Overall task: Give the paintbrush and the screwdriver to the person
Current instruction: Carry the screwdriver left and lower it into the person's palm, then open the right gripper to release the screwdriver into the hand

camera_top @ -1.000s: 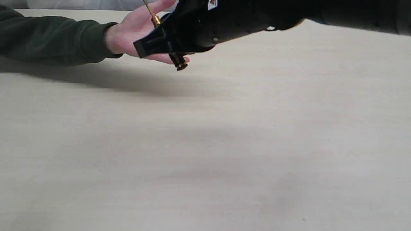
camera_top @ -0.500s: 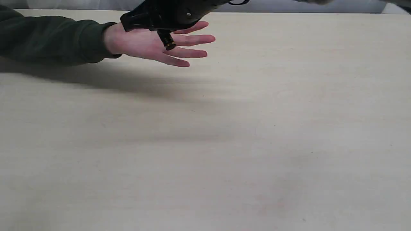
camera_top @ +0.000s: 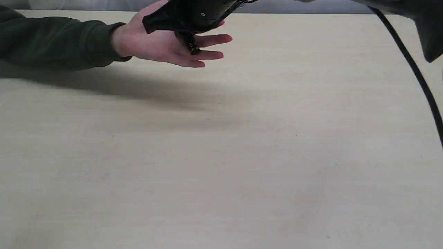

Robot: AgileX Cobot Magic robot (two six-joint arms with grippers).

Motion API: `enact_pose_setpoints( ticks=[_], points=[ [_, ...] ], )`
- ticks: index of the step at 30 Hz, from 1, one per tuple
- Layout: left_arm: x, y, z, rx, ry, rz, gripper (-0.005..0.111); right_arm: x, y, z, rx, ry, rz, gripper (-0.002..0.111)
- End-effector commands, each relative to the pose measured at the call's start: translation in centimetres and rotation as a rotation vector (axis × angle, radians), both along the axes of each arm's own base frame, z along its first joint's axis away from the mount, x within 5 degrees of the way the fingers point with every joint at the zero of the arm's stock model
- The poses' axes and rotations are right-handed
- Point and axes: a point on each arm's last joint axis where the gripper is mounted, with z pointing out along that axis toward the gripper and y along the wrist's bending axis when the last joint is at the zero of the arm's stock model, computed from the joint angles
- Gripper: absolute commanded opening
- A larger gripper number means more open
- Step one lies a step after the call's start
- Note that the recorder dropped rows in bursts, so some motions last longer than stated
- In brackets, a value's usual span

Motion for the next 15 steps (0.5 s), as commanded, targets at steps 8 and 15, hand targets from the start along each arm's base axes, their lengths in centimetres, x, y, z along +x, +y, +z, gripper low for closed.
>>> enact_pose_setpoints(
  ticks=[8, 15],
  points=[
    [0.0, -0.1, 0.0, -0.007, -0.009, -0.007, 0.0, 0.4, -1.0, 1.8, 0.027, -0.053, -0.02, 0.056],
    [0.0, 0.0, 0.0, -0.005, -0.011, -0.007, 0.0, -0.1, -1.4, 3.8, 0.043, -0.084, -0.021, 0.056]
  ],
)
